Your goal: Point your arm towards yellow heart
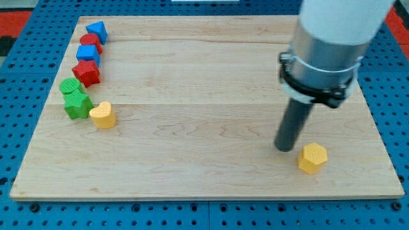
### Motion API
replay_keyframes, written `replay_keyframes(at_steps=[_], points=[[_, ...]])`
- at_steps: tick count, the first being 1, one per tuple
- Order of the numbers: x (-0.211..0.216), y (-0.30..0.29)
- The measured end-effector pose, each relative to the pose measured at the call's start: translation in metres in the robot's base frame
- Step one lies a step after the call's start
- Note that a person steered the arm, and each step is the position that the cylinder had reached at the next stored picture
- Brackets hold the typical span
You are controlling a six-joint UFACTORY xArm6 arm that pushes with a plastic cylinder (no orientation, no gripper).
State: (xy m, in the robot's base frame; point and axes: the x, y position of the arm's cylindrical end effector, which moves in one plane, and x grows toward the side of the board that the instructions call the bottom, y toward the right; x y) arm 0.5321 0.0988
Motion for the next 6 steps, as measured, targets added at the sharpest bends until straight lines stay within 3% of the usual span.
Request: replay_keyframes(at_steps=[4,6], points=[[-0.007,-0.268],[-0.062,-0.324]])
